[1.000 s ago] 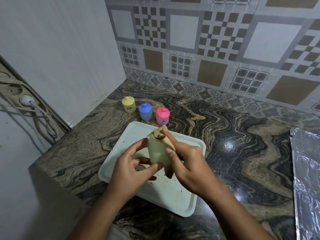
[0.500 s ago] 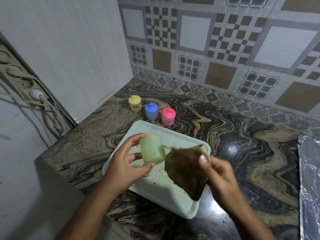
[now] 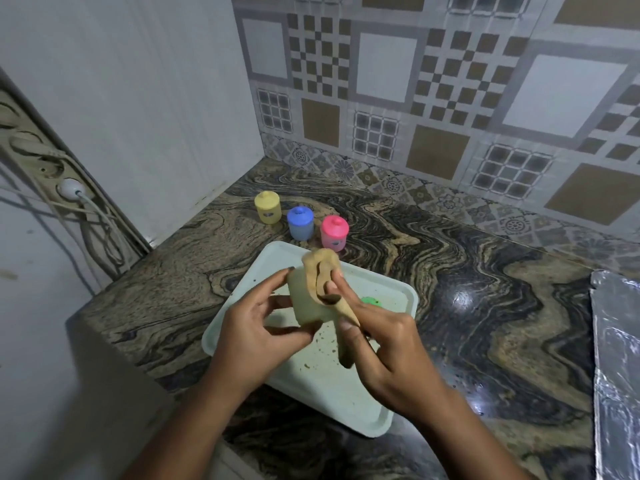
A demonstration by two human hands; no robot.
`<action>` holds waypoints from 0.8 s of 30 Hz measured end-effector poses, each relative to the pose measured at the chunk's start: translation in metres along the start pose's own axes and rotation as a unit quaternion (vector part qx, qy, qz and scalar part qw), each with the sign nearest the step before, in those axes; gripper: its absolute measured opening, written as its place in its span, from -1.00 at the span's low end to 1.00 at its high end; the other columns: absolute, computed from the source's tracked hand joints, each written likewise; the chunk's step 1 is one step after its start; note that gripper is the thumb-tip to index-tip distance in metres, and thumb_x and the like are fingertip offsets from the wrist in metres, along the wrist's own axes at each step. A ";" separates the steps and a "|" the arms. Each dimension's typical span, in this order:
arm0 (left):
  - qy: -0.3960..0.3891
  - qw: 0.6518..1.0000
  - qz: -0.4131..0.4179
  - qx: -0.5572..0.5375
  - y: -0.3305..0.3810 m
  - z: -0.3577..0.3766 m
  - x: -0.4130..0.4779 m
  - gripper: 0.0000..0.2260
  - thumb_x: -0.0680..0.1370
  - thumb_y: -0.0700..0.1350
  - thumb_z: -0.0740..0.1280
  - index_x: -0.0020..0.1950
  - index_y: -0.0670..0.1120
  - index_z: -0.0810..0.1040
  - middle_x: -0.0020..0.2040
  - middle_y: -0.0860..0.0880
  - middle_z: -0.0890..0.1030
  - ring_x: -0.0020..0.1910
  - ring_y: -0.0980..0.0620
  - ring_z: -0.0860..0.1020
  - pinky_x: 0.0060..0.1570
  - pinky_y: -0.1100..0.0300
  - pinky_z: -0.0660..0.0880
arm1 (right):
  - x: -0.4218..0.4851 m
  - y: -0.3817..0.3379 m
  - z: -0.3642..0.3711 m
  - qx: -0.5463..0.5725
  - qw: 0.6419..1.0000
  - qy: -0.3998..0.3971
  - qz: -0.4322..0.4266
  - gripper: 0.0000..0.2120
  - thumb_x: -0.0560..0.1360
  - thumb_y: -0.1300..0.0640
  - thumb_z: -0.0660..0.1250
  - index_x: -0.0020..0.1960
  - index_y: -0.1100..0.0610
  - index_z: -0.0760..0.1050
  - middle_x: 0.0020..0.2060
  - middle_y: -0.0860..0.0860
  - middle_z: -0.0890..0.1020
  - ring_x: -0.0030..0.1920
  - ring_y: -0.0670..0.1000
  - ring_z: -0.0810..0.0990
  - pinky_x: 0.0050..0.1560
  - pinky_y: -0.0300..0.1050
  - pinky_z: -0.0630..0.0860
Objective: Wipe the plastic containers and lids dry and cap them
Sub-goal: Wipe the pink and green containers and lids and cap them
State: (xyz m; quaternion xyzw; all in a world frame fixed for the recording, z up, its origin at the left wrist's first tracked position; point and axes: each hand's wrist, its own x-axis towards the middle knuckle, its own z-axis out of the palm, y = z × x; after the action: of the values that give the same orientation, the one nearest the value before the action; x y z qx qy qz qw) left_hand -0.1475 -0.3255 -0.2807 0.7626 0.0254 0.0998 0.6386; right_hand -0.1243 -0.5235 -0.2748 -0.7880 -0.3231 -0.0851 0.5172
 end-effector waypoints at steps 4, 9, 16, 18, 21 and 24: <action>0.033 0.999 0.012 -0.019 -0.001 -0.011 0.009 -0.36 0.21 -0.08 0.58 0.26 0.05 0.50 0.21 0.03 0.63 0.20 0.00 0.62 0.12 0.03 0.59 | -0.019 0.004 -0.005 0.017 0.998 -0.056 0.020 -0.67 0.65 0.15 0.24 0.37 0.11 0.59 -0.08 -0.15 0.60 -0.26 -0.36 0.50 -0.08 -0.42 0.45; 0.006 0.999 -0.006 -0.039 0.004 -0.016 0.007 -0.25 0.31 -0.26 0.60 0.40 0.19 0.45 0.38 0.09 0.51 0.24 0.07 0.60 -0.05 -0.11 0.65 | -0.036 0.012 -0.012 0.233 0.958 0.005 0.166 -0.57 0.59 -0.24 0.28 0.08 0.06 0.73 -0.12 0.09 0.76 -0.11 0.05 0.68 -0.12 0.05 0.52; -0.005 0.998 0.028 0.052 0.004 -0.002 -0.001 -0.26 0.26 -0.01 0.63 0.39 0.25 0.47 0.27 0.14 0.55 0.14 0.01 0.64 0.01 -0.09 0.65 | 0.008 -0.009 -0.024 0.209 0.963 0.128 0.114 -0.49 0.59 -0.09 0.23 -0.29 0.33 0.43 -0.48 0.25 0.35 -0.44 0.12 0.29 -0.43 0.11 0.25; -0.023 0.998 0.029 0.051 0.005 0.003 -0.003 -0.22 0.27 -0.13 0.66 0.40 0.24 0.45 0.26 0.14 0.53 0.16 -0.01 0.63 -0.05 -0.01 0.67 | 0.017 -0.016 -0.019 0.145 0.982 0.082 0.090 -0.66 0.64 -0.01 0.21 -0.26 0.12 0.47 -0.47 0.07 0.34 -0.45 0.09 0.30 -0.45 0.11 0.26; -0.034 0.999 0.016 0.024 0.007 0.012 -0.006 -0.23 0.27 -0.32 0.64 0.35 0.22 0.50 0.23 0.09 0.58 0.08 0.00 0.63 -0.10 0.02 0.67 | 0.020 -0.012 -0.014 0.067 0.995 0.031 0.070 -0.77 0.66 0.13 0.22 -0.07 -0.02 0.62 -0.40 -0.31 0.51 -0.41 -0.16 0.56 -0.39 -0.13 0.43; 0.003 1.000 0.016 0.007 0.010 0.009 -0.006 -0.31 0.24 -0.22 0.65 0.22 0.34 0.56 0.15 0.05 0.65 0.03 0.00 0.65 -0.09 0.04 0.66 | 0.015 -0.010 -0.014 0.061 0.996 0.014 0.062 -0.81 0.66 0.17 0.22 -0.05 -0.02 0.56 -0.39 -0.36 0.53 -0.45 -0.16 0.51 -0.37 -0.20 0.41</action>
State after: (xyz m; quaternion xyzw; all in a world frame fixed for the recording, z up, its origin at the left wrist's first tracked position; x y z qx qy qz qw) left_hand -0.1529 -0.3369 -0.2731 0.7673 0.0160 0.1119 0.6312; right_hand -0.1160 -0.5269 -0.2543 -0.7724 -0.2711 -0.0440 0.5727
